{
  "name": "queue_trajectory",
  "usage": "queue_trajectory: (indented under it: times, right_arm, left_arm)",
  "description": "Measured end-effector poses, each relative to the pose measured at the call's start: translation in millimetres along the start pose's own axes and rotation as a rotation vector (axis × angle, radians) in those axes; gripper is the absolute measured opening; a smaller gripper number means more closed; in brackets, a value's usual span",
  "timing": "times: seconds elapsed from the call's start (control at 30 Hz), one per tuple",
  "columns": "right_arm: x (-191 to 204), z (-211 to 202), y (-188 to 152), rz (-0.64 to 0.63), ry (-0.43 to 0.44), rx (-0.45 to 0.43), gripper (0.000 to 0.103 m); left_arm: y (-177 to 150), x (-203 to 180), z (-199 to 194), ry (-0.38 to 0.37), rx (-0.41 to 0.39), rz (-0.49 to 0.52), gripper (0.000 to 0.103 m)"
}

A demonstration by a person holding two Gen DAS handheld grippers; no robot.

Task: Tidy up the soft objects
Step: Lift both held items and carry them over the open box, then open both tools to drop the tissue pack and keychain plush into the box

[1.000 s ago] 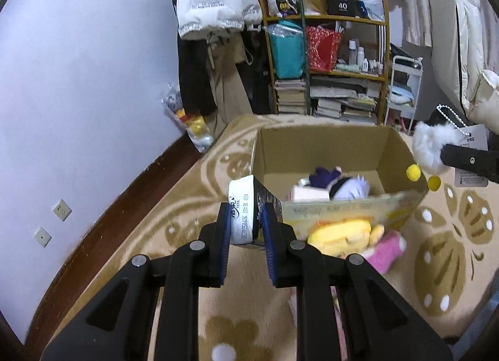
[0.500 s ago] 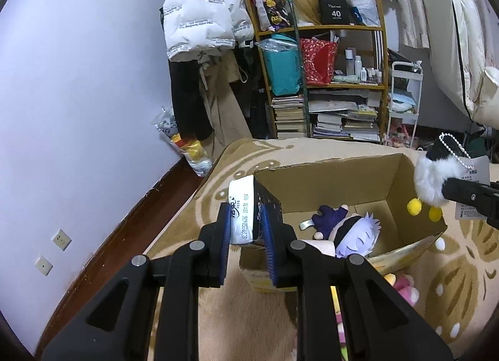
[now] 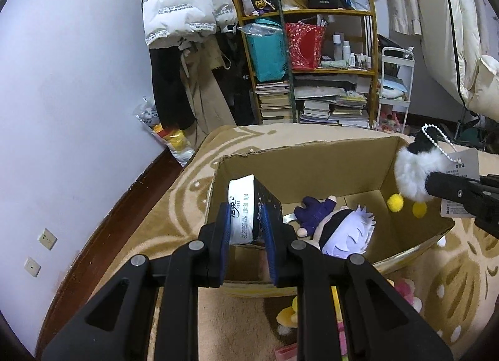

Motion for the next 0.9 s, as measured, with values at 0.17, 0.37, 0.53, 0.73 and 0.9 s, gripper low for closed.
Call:
queue_trajectory:
  times: [0.17, 0.37, 0.53, 0.73, 0.9]
  right_arm:
    - [-5.4, 8.7, -2.0, 0.010, -0.007, 0.027, 0.003]
    - [-8.4, 10.7, -2.7, 0.019, -0.008, 0.032, 0.003]
    - [-9.1, 11.0, -4.7, 0.020, -0.006, 0.031, 0.003]
    - [-6.9, 12.2, -4.7, 0.012, -0.002, 0.030, 0.003]
    - [-5.2, 14.3, -5.5, 0.001, 0.011, 0.026, 0.004]
  left_arm:
    - [-1.9, -2.9, 2.2, 0.005, 0.000, 0.011, 0.021]
    - [-0.7, -1.1, 4.9, -0.008, 0.008, -0.009, 0.020]
    - [-0.7, 3.3, 8.5, -0.027, 0.016, -0.026, 0.020]
    - [3.9, 16.7, 9.1, -0.105, 0.039, -0.103, 0.019]
    - [6.1, 14.9, 8.8, -0.086, 0.024, -0.091, 0.020]
Point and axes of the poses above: each gripper's, at about its wrist camera, not at the fingertips, and z roughly the way its jaws point, x to its left, y to its top, the point moved 3 cm from there along z, roughly the way its jaws point, and after that the axes turned 15 degrees about y, right-handed, at the moved point
